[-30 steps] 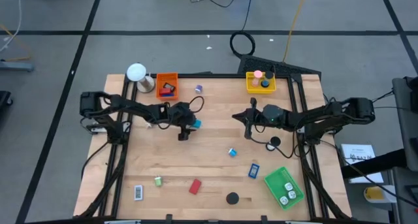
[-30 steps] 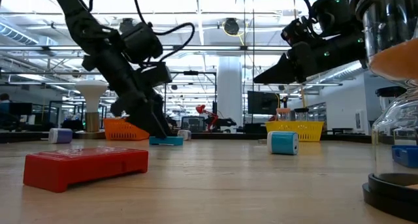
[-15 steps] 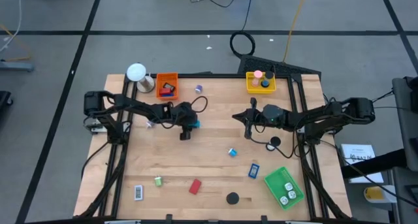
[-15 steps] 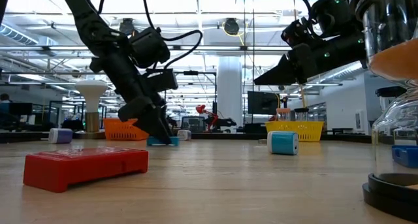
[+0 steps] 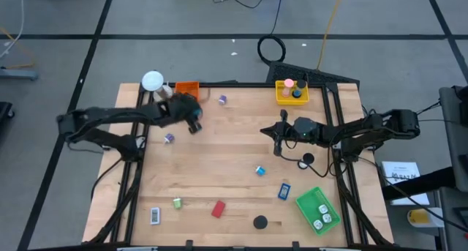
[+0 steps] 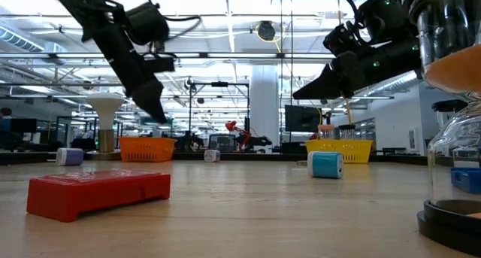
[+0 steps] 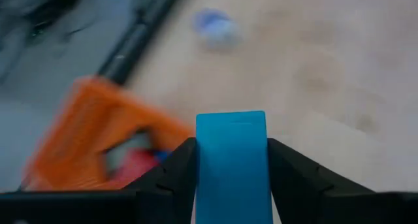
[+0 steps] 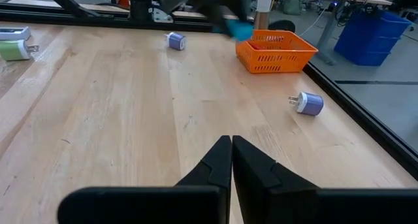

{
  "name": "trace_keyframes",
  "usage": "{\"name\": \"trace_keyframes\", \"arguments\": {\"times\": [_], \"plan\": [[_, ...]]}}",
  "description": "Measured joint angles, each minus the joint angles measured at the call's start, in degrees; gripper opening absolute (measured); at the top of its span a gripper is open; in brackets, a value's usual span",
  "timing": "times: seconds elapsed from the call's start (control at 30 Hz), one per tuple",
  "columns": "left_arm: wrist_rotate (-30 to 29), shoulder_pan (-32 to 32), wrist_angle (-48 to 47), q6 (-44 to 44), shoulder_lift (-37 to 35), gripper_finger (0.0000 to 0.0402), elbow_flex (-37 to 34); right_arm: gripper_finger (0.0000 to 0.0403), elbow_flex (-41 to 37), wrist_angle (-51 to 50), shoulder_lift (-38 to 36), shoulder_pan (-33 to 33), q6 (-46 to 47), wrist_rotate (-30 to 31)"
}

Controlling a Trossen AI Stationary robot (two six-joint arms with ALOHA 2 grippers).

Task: Pick & Place Office items
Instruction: Put the light blue digital clock into the orange bin, then put the green charger adapter into the green bin

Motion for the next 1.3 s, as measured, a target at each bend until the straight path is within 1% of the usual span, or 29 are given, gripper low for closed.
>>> {"name": "trace_keyframes", "arguments": {"times": [0.1,0.2,0.3,0.37,0.47,0.6,0.77,0.93,1.13,1.3], "plan": [[-1.33,6.51,0.59,-1.74,-2.63,0.0154,0.00,0.0004,0.00,-0.16,0.00,0.00,0.00,0.00],[2.12,13.58,3.16,0.57,-2.02,0.0154,0.00,0.0003,0.00,-0.07,-0.02,0.00,0.00,0.00],[7.75,19.28,5.82,5.01,1.25,0.0154,0.01,0.0002,0.00,0.17,-0.02,0.00,0.00,0.00],[11.15,22.26,6.45,6.32,3.93,0.0154,0.89,0.0002,0.00,0.26,0.00,0.00,-0.03,0.00],[13.21,25.28,7.39,8.22,8.21,0.0154,3.64,0.0002,0.00,0.26,-0.02,0.00,-0.05,0.00],[13.19,27.72,6.42,9.75,13.85,0.0154,7.43,0.0001,0.00,0.26,0.00,0.00,-0.07,0.00],[13.27,29.65,5.69,11.24,18.08,0.0154,10.43,0.0002,0.00,0.26,-0.02,0.02,-0.13,0.00],[16.29,30.19,5.52,11.39,19.44,0.0162,10.62,0.0001,0.00,0.26,-0.02,0.01,-0.15,0.00],[16.34,29.56,4.87,11.32,19.41,0.0200,10.62,0.0001,0.00,0.24,0.00,0.02,-0.15,0.00],[16.18,29.45,4.93,11.29,19.41,0.0223,10.62,0.0002,0.00,0.26,-0.01,0.01,-0.04,0.00]]}}
